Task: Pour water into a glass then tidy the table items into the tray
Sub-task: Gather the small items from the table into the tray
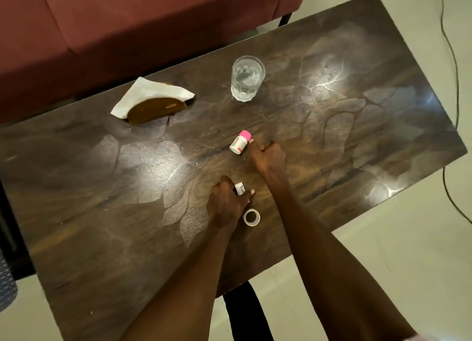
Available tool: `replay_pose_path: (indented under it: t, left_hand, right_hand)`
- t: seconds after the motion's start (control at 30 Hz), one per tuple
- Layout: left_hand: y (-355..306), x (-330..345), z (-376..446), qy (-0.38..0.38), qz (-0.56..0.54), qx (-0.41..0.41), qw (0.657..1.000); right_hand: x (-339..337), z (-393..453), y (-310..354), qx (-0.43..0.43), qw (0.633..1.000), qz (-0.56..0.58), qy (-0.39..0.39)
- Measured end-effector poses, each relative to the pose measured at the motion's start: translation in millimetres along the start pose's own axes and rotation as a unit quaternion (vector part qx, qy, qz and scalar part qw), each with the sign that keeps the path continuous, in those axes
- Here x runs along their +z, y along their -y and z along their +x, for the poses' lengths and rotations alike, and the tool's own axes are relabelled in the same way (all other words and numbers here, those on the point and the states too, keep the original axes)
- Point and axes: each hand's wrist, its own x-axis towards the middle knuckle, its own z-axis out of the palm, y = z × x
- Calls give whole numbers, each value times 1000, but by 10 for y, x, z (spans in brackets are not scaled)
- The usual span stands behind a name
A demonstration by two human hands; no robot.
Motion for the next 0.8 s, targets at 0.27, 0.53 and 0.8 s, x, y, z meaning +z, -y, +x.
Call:
replay_pose_path:
  t: [0.27,0.53,0.8]
  left_hand:
    - [16,7,31,1,2,-18,1000]
    - [286,-399,145,-114,-52,-32,992]
    - [973,-1371,98,-220,-148,-35,964]
  right_hand:
    - [276,230,328,12,995,102,-15]
    - [575,201,401,-69,995,50,52]
    - [1012,-642,830,-151,979,90,101]
